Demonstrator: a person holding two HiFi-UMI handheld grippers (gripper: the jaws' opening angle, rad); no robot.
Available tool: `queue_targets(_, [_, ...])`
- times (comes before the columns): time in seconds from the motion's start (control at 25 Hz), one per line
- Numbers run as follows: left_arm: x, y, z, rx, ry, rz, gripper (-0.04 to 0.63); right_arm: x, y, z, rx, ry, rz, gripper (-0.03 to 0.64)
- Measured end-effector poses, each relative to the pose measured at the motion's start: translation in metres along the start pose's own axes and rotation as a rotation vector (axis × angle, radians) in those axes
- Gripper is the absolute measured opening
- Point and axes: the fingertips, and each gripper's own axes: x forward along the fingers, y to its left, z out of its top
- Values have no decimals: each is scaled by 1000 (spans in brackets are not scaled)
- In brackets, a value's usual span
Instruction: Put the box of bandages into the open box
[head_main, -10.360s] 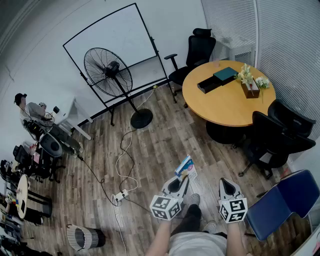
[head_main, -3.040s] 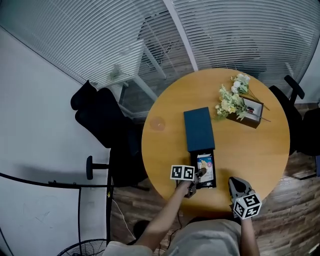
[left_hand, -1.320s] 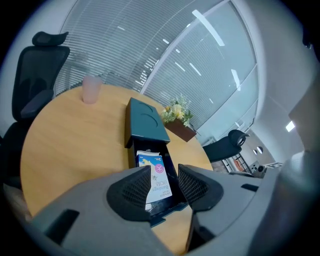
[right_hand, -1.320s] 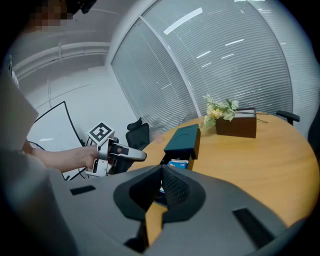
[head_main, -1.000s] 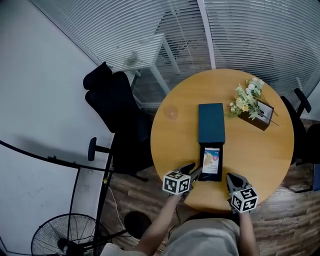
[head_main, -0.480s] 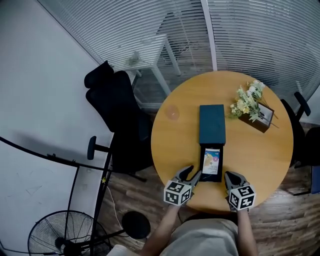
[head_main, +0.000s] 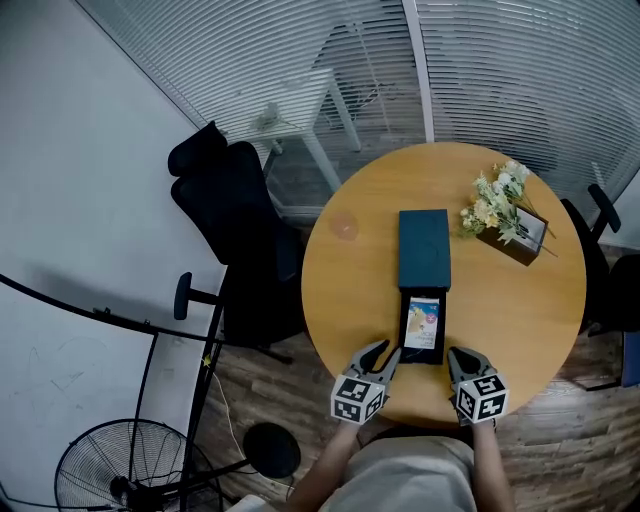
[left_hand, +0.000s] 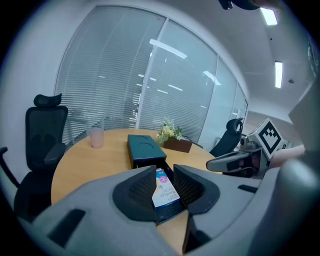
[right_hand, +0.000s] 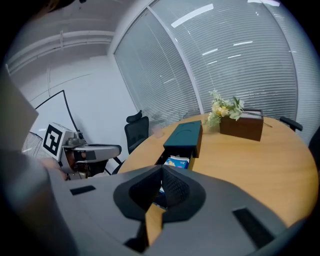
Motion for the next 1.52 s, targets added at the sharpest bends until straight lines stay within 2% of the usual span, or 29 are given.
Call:
queue_targets(0.08, [-3,1,-1,-8,-11,11,78,-1,0,-6,8,6,-1,-3])
queue_targets(0.24, [-6,0,-6,-16,-10,18,44,-3,1,-15,25,16,-2,-3])
queue_targets(0.52, [-7,-6,-9,-6,-10,6,11,-5,4,-19,31,15,-2,-3])
queue_targets(1.2, [-9,-13,-21,-32,14,-16,9,-7,6,-24,65,-3,-4,-3])
queue_targets(1.52, [-8,-13,-25,-50,17,-15,9,-8,5,-24,45,-6,-22,-3])
